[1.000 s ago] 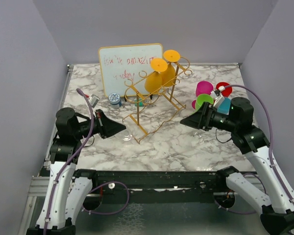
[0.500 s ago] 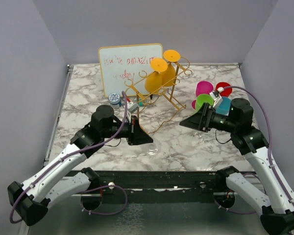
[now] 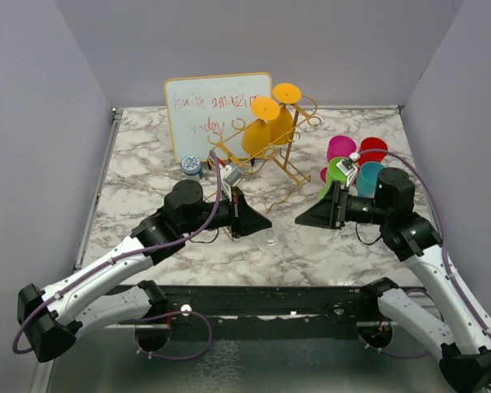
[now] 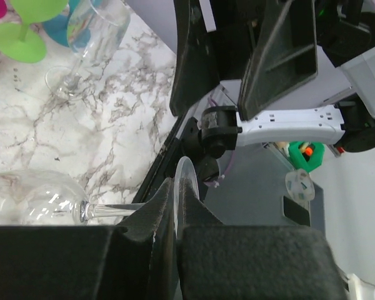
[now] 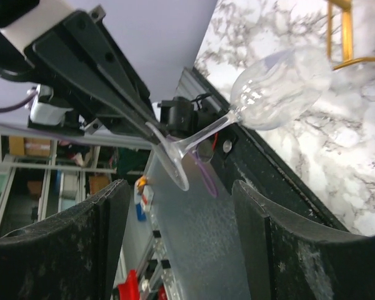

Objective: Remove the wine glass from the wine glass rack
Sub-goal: Place the wine glass at the center of the board.

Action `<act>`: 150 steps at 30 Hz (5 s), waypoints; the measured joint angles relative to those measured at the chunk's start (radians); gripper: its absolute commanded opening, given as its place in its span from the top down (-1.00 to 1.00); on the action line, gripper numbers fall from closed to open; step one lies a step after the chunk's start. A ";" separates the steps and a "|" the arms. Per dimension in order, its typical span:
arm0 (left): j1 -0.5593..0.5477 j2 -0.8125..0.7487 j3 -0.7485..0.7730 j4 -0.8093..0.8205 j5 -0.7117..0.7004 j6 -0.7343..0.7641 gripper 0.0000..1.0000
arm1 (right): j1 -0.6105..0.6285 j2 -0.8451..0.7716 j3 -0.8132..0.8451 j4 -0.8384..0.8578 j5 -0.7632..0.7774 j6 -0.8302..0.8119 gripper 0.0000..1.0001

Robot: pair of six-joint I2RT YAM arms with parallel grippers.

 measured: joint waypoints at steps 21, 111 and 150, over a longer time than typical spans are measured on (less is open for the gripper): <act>-0.011 0.008 -0.005 0.165 -0.055 -0.078 1.00 | 0.106 0.024 -0.095 0.248 -0.031 0.114 0.00; -0.050 -0.279 -0.084 0.153 0.509 0.349 1.00 | 0.140 0.083 -0.028 0.365 -0.202 0.000 0.04; -0.068 -0.315 -0.050 -0.012 0.567 0.568 0.61 | 0.128 0.026 0.000 0.636 -0.376 0.284 0.98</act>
